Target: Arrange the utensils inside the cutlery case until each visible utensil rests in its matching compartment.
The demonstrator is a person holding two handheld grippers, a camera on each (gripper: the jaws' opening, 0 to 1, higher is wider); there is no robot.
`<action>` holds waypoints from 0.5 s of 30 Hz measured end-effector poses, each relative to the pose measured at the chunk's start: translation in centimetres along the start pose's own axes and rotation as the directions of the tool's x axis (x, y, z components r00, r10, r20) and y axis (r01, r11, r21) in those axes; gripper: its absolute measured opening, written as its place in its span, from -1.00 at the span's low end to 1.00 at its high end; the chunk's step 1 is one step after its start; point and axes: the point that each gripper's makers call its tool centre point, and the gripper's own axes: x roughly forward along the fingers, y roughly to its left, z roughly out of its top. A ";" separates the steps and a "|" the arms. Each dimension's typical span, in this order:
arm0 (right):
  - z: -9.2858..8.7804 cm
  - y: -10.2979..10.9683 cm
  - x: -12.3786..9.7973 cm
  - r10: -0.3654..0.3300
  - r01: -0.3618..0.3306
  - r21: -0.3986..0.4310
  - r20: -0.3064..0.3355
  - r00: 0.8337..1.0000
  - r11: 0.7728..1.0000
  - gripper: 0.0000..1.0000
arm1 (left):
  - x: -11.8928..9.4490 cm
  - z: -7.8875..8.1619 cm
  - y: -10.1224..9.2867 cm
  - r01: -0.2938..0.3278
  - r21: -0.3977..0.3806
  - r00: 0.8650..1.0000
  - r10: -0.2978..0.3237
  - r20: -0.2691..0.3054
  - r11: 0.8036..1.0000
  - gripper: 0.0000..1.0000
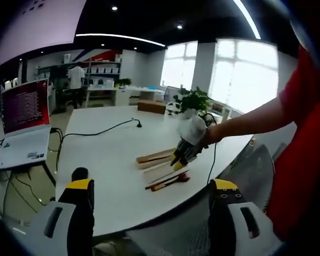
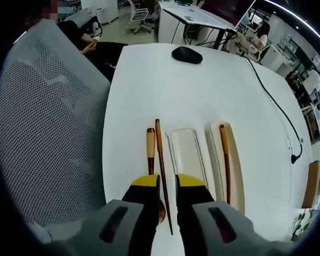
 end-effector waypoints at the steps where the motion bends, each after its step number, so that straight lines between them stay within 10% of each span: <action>1: 0.0 -0.1 0.2 -0.001 0.001 -0.001 -0.001 1.000 1.000 -0.83 | -0.1 -0.1 0.0 -0.003 0.002 1.000 0.003 -0.003 1.000 0.82; 15: -0.9 0.4 4.2 0.029 -0.027 0.055 -0.040 0.999 0.998 -0.84 | -1.5 -1.2 0.4 -0.049 -0.043 0.999 0.048 -0.011 0.998 0.78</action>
